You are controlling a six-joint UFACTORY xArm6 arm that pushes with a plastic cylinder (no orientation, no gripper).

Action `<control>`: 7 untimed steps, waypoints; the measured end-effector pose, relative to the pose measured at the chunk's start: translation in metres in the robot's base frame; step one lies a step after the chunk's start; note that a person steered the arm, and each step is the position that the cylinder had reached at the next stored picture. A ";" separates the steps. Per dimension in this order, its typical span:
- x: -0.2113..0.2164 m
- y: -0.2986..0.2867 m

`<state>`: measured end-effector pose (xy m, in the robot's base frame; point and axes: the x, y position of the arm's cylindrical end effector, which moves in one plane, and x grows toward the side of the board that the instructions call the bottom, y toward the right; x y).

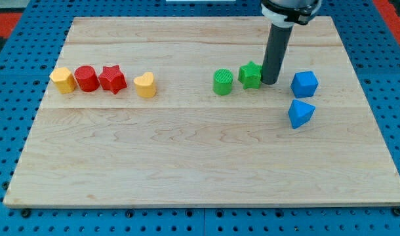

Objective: Slide the green star up and right a bit

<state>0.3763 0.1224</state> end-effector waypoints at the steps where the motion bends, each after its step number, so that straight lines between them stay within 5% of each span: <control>1: 0.022 -0.002; 2: 0.045 -0.019; 5: -0.028 -0.057; 7: -0.040 -0.058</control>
<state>0.3364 0.0646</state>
